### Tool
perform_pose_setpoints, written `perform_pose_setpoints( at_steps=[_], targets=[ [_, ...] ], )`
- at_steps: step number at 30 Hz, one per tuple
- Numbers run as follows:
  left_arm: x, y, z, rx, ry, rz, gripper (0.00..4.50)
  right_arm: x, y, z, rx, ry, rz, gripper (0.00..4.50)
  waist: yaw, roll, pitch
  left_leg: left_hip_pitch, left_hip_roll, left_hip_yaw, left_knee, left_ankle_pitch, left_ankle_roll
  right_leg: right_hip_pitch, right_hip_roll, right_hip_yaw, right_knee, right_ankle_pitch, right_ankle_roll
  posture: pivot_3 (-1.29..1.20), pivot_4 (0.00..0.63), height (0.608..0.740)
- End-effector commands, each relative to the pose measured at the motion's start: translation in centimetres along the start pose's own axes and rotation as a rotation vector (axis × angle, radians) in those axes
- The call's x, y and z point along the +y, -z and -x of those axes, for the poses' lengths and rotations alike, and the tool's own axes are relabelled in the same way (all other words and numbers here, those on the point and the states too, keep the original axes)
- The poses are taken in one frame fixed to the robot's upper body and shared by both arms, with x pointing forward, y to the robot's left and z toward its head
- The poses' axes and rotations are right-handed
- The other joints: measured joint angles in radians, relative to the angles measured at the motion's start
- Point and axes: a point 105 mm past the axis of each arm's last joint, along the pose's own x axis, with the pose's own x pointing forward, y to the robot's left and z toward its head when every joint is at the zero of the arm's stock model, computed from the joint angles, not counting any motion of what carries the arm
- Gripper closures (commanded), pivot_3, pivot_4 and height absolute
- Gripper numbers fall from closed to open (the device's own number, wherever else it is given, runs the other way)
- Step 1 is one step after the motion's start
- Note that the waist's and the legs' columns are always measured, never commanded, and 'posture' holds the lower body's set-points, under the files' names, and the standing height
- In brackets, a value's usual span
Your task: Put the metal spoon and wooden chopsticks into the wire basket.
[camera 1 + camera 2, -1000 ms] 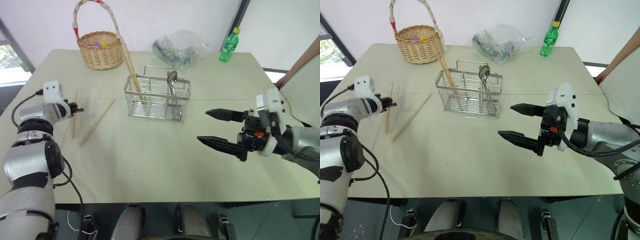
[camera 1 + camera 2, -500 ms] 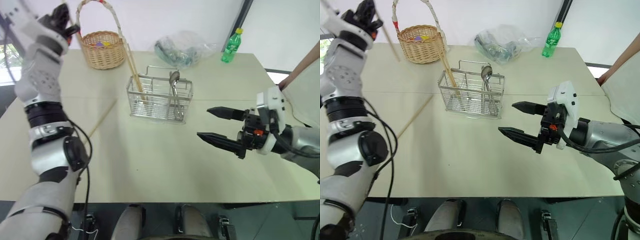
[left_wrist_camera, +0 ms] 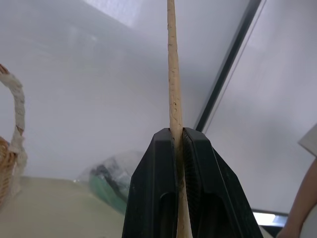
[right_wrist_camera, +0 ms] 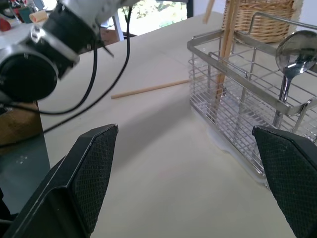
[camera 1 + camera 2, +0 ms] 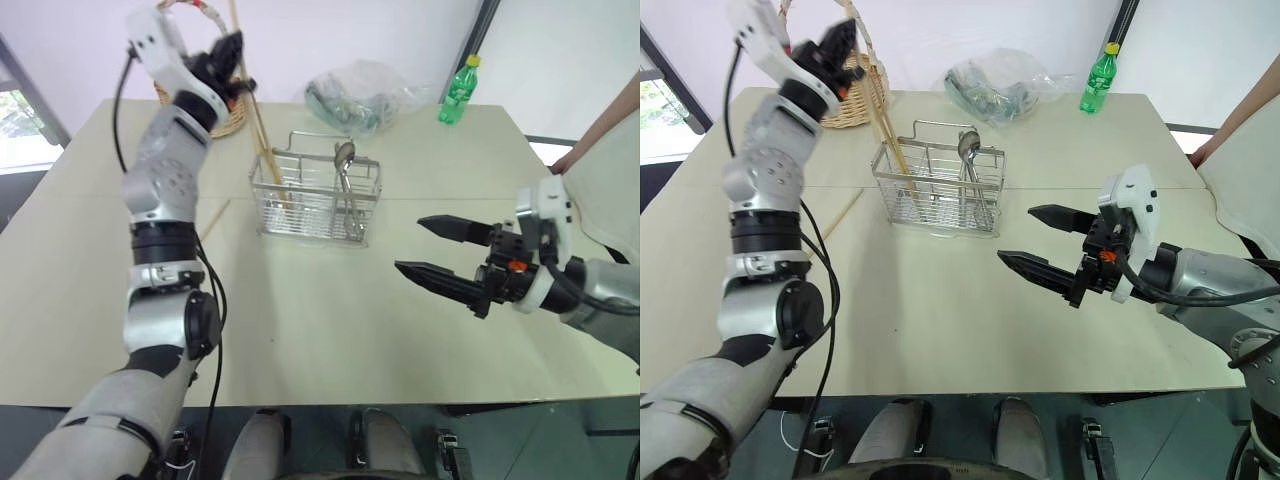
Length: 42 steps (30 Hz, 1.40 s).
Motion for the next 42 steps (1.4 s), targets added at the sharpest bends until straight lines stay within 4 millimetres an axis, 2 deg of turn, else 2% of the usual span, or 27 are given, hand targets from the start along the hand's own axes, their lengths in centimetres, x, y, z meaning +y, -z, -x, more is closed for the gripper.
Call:
perform_pose_setpoints(
  at_steps=[1, 7, 10, 16, 20, 26, 28, 31, 34, 36, 38, 42],
  targets=[
    [-1.5, -0.5, 0.1, -0.067, 0.041, -0.083, 4.36, 0.5, -1.3, 0.2, -0.053, -0.002, 0.04, 0.0, 0.0, 0.0, 0.0, 0.0, 0.0, 0.0, 0.0, 0.0, 0.0, 0.0, 0.0, 0.0, 0.0, 0.0, 0.0, 0.0, 0.15, 0.666],
    [-2.1, 1.0, 0.9, -0.068, 0.053, -0.102, 4.36, 0.2, -1.6, 0.2, -0.066, 0.017, 0.03, 0.0, 0.0, 0.0, 0.0, 0.0, 0.0, 0.0, 0.0, 0.0, 0.0, 0.0, 0.0, 0.0, 0.0, 0.0, 0.0, 0.0, 0.15, 0.666],
    [-2.5, 1.4, 1.3, -0.063, 0.057, -0.066, 3.38, 0.0, -1.6, 0.3, -0.072, 0.025, 0.02, 0.0, 0.0, 0.0, 0.0, 0.0, 0.001, 0.0, 0.0, 0.0, 0.0, 0.0, 0.0, 0.0, 0.0, 0.0, 0.0, 0.0, 0.15, 0.666],
    [-2.5, 0.9, 1.8, -0.067, 0.047, -0.047, 0.18, -0.3, -1.6, 0.4, -0.074, 0.033, 0.007, 0.0, 0.001, 0.0, 0.0, 0.0, 0.0, 0.0, 0.0, 0.0, 0.001, 0.0, 0.0, 0.0, -0.001, 0.0, 0.0, 0.0, 0.15, 0.666],
    [-1.7, 0.0, 2.0, -0.069, 0.006, -0.043, 0.08, -0.6, -1.6, 0.4, -0.074, 0.037, 0.0, 0.0, 0.0, 0.0, 0.0, 0.0, 0.0, 0.0, 0.0, 0.0, 0.001, 0.0, 0.0, 0.0, -0.001, 0.0, 0.0, 0.0, 0.15, 0.666],
    [0.4, -3.5, 2.1, -0.004, -0.029, -0.156, 0.08, -0.9, -1.5, 0.5, -0.066, 0.044, 0.003, 0.0, -0.002, 0.001, 0.001, 0.0, 0.0, 0.0, 0.0, 0.0, 0.001, 0.0, 0.002, 0.0, 0.0, 0.0, 0.0, 0.0, 0.15, 0.666],
    [1.7, -4.4, 2.2, 0.075, -0.034, -0.227, 0.08, -1.0, -1.4, 0.5, -0.055, 0.044, 0.008, 0.0, -0.002, 0.002, 0.001, 0.0, 0.0, 0.0, 0.0, 0.0, 0.001, 0.0, 0.003, 0.0, 0.0, 0.0, 0.0, 0.0, 0.15, 0.666],
    [4.3, -4.6, 3.1, 0.261, -0.04, -0.306, 0.08, -1.1, -1.1, 0.5, -0.038, 0.037, 0.02, 0.0, -0.003, 0.003, 0.001, 0.001, 0.0, 0.0, -0.001, 0.0, 0.001, 0.0, 0.003, 0.0, 0.0, 0.0, -0.001, 0.0, 0.15, 0.666],
    [7.1, -3.5, 4.5, 0.456, -0.075, -0.375, 0.08, -1.3, -1.0, 0.4, -0.036, 0.031, 0.021, 0.0, -0.003, 0.005, 0.001, 0.001, 0.0, 0.0, -0.001, 0.0, 0.001, 0.0, 0.003, 0.0, 0.0, 0.0, -0.001, 0.0, 0.15, 0.666],
    [9.4, -1.6, 6.0, 0.641, -0.154, -0.34, 0.08, -1.4, -0.8, 0.2, -0.033, 0.025, 0.024, 0.0, 0.0, 0.005, 0.001, 0.001, 0.0, 0.0, -0.001, 0.0, 0.001, 0.0, 0.003, 0.0, 0.0, 0.0, -0.001, 0.0, 0.15, 0.666],
    [10.9, -0.1, 7.3, 0.768, -0.203, -0.353, 0.08, -1.4, -0.7, 0.0, -0.033, 0.017, 0.025, 0.0, 0.0, 0.004, 0.001, 0.001, 0.0, 0.0, -0.001, 0.0, 0.001, 0.001, 0.003, -0.001, 0.0, 0.0, -0.001, 0.0, 0.15, 0.666],
    [11.7, 2.7, 8.7, 0.936, -0.218, -0.3, 0.08, -1.2, -0.6, -0.3, -0.032, -0.005, 0.026, 0.0, -0.001, 0.004, 0.002, -0.001, 0.0, 0.0, -0.001, 0.0, 0.001, -0.001, 0.003, -0.001, 0.0, 0.0, 0.0, 0.0, 0.15, 0.666]
  ],
)
